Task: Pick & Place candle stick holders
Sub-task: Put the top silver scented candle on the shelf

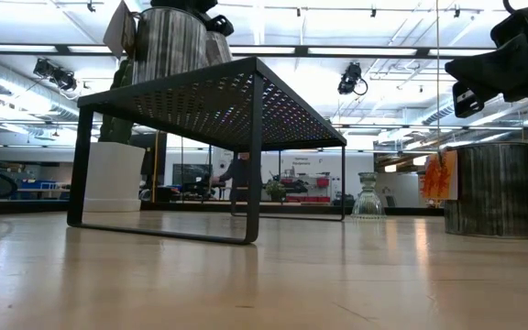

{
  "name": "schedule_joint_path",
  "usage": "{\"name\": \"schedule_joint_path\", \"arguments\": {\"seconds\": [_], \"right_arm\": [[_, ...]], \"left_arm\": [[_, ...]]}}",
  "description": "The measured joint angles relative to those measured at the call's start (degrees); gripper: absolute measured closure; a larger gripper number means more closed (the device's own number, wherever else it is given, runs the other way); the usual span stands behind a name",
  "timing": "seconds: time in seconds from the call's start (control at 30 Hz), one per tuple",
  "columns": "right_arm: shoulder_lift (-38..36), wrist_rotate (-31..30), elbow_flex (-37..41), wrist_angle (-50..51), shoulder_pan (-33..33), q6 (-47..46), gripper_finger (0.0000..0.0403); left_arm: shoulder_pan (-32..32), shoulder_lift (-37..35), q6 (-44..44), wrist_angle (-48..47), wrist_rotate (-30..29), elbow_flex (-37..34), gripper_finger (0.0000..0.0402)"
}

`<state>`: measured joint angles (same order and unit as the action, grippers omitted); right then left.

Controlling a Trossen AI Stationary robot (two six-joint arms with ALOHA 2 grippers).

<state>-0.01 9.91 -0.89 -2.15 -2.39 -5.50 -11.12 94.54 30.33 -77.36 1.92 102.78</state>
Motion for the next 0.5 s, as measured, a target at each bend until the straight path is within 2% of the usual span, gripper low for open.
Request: {"name": "schedule_joint_path", "arguments": {"seconds": [0.23,0.5], "right_arm": [[0.0,0.0,0.0,0.0,0.0,0.0,0.0391],[0.0,0.0,0.0,0.0,0.0,0.0,0.0391]], "left_arm": [[1.5,0.0,-0.1,-0.1,0.2,0.2,0.0028],[1.5,2.2,-0.7,-1.0,-0.3,6.4,0.0028]]}}
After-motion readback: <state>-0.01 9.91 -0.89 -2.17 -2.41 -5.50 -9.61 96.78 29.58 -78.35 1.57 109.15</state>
